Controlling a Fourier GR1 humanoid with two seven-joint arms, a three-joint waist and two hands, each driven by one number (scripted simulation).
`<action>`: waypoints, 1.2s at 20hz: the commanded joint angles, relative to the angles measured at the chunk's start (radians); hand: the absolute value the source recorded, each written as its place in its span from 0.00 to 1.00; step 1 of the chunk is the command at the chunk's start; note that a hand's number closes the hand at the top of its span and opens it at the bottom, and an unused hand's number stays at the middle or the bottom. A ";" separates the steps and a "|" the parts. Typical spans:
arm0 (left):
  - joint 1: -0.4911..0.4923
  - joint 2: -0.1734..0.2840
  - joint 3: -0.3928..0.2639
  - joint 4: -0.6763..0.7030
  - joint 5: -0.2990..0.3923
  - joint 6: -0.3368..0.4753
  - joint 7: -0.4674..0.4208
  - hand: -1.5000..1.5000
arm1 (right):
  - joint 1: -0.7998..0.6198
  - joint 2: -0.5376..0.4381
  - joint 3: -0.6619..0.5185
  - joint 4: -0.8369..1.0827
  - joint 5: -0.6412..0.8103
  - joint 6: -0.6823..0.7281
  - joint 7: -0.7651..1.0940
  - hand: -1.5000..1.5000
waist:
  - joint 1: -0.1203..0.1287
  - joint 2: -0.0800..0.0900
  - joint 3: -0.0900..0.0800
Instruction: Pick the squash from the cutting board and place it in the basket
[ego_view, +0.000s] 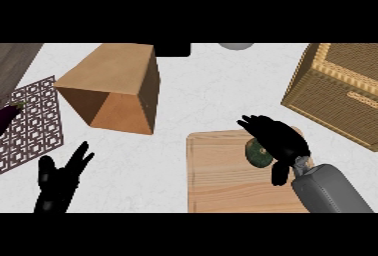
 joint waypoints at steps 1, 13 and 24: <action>-0.006 -0.022 -0.007 0.048 -0.009 -0.017 0.022 0.50 | -0.032 0.038 -0.013 0.101 0.039 -0.046 -0.036 0.00 | 0.000 0.009 -0.013; 0.025 -0.015 0.029 -0.016 -0.017 -0.048 0.056 0.50 | -0.022 0.028 0.027 0.164 0.194 -0.198 -0.165 1.00 | 0.001 0.008 -0.013; 0.000 -0.048 -0.001 0.018 -0.045 -0.043 0.035 0.50 | -0.210 0.348 -0.266 0.305 0.216 -0.195 0.651 1.00 | 0.031 0.020 -0.014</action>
